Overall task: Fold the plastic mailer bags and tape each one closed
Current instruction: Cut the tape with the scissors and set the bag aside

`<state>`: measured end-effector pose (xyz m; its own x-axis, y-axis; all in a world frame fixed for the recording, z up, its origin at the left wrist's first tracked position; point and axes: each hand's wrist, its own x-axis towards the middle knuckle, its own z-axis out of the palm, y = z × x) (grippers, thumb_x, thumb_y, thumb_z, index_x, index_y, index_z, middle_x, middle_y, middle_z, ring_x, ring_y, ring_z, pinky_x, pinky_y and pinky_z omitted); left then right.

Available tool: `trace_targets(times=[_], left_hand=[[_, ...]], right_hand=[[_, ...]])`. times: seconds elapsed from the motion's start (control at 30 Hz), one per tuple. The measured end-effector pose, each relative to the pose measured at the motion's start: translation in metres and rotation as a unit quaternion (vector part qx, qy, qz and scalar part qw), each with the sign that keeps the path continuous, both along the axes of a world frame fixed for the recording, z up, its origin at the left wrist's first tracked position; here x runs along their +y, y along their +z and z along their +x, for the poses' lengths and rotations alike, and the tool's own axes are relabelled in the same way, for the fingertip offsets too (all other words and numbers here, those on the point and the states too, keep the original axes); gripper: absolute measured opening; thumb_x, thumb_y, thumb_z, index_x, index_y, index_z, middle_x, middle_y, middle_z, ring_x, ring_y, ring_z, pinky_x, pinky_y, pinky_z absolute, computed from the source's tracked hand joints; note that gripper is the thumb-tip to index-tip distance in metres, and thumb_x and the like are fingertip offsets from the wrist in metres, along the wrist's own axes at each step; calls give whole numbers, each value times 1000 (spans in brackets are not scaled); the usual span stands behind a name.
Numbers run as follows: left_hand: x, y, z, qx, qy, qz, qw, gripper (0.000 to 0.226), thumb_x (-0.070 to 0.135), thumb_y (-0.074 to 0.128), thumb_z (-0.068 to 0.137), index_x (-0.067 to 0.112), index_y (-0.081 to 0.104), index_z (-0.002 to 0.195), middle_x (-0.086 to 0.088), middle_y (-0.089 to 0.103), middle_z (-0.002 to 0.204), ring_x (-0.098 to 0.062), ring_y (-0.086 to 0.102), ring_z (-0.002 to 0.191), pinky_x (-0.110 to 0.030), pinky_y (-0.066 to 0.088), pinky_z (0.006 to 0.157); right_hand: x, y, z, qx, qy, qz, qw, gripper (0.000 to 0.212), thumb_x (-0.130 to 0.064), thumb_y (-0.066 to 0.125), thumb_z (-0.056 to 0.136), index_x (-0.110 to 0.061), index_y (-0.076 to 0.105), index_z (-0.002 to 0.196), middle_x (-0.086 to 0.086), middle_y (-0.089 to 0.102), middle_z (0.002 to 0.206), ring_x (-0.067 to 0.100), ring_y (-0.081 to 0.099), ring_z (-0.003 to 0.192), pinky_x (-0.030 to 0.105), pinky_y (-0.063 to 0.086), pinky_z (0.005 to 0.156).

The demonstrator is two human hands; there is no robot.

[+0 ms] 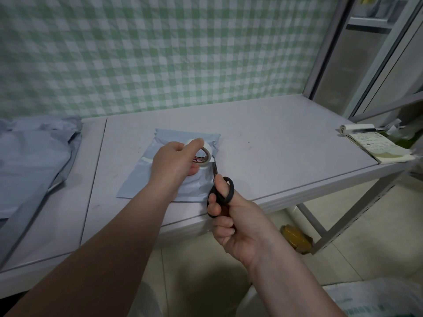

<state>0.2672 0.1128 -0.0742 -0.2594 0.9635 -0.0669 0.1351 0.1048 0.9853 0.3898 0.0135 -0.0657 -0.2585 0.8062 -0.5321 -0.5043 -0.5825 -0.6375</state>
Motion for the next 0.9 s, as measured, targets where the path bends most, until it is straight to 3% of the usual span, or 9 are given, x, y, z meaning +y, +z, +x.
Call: trace_targets(times=[0.17,0.5,0.77,0.9], left_hand=[[-1,3,-1,-25,-7,-5,1000,47,45,68,70,2,68,89,-8,73,84,-18,70,71,-41,58,81],[-7,7,-1,-43,-26,-10,999,30,35,68,73,6,70,76,-2,70,73,-17,69,71,-40,58,81],[-8,5,-1,-41,-20,-10,999,32,37,69,71,6,69,75,1,69,67,-16,67,65,-40,58,80],[-10,9,-1,-52,-15,-8,999,50,43,67,63,-3,68,84,-1,68,70,-15,66,65,-43,57,82]], right_hand=[[-1,4,1,10,15,-10,1000,39,-50,67,67,-15,52,69,-4,45,49,3,28,30,12,21,28],[9,9,-2,-34,7,3,999,40,-51,62,82,-16,50,67,-4,44,48,2,26,29,13,21,27],[7,5,-3,-45,-12,18,999,38,-48,66,78,-16,51,65,-5,43,49,3,24,30,13,19,28],[5,5,1,-67,-23,43,997,36,-45,67,79,-17,50,65,-5,43,50,3,23,32,14,19,29]])
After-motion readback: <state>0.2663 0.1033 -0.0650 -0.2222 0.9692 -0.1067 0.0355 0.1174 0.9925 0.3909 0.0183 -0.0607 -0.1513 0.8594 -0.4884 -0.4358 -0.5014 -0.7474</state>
